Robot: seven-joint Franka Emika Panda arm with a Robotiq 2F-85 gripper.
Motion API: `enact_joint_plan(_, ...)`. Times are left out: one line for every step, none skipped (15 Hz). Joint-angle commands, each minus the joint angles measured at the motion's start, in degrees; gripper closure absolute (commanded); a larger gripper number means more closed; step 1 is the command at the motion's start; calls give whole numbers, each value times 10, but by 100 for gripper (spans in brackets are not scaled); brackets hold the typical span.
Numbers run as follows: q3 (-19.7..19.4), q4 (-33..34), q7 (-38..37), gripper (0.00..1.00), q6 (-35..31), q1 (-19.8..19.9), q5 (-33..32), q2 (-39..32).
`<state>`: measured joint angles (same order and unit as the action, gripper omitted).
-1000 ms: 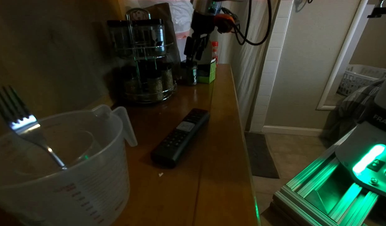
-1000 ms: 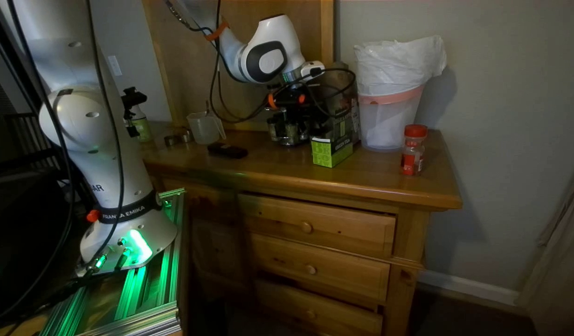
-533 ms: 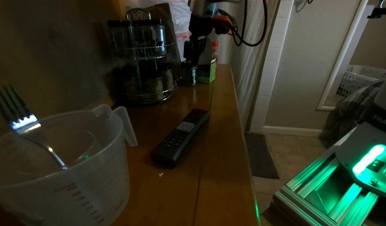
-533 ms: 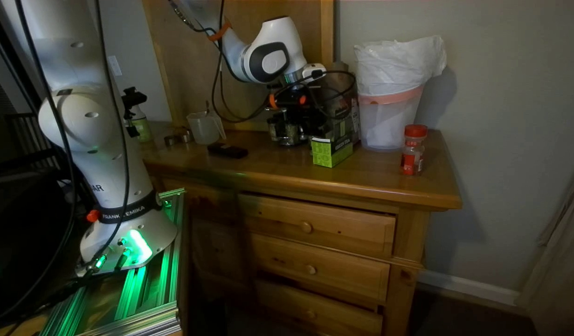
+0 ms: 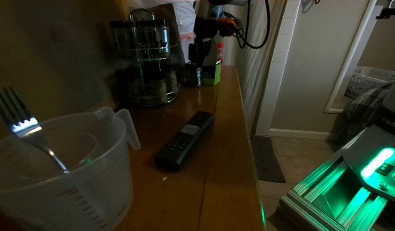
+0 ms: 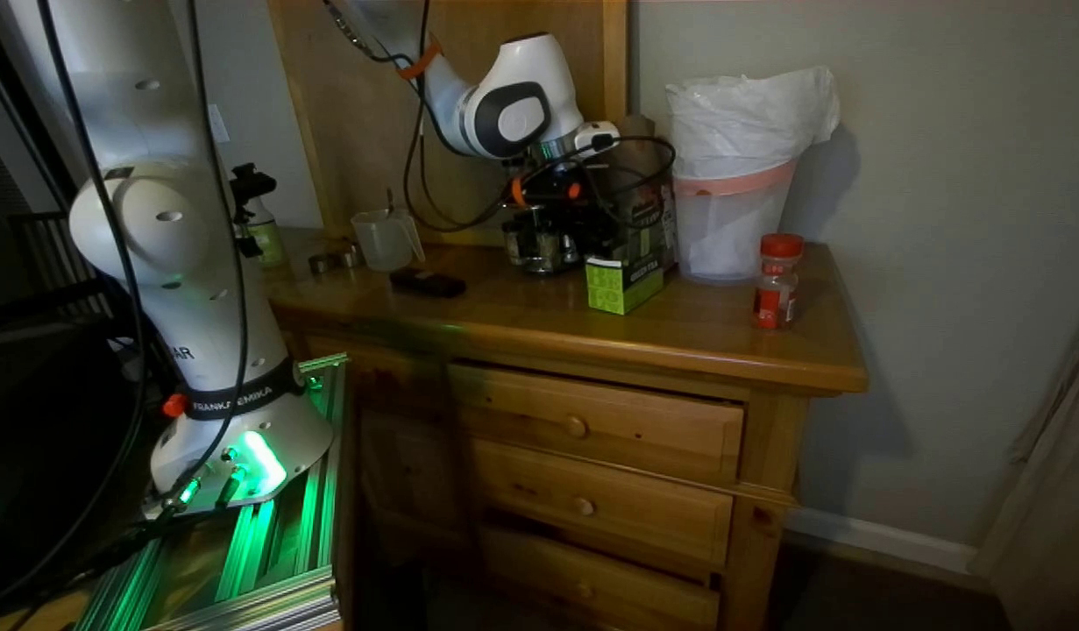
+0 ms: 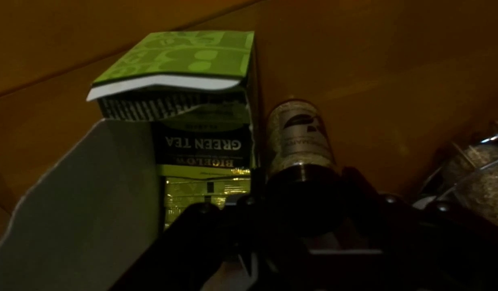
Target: Put the spice bottle on the rack
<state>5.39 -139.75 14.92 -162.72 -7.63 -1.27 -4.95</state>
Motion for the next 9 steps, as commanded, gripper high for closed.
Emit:
enact_joint_plan(19, 14, 23, 75, 0, 13, 37, -10)
enact_joint_plan(23, 13, 29, 75, 7, 14, 49, -2)
enact_joint_plan(28, 8, 38, 75, 18, 15, 63, 16)
enact_joint_plan(37, -1, 56, 75, 40, 17, 88, 45)
enact_joint_plan(40, -8, 68, 75, 59, 16, 101, 68)
enact_joint_plan(36, -20, 67, 75, 85, 11, 97, 102)
enact_joint_plan(36, -25, 81, 75, 113, 5, 110, 129)
enact_joint_plan(31, -32, 74, 75, 147, -2, 100, 160)
enact_joint_plan(25, -34, 71, 75, 179, -8, 96, 187)
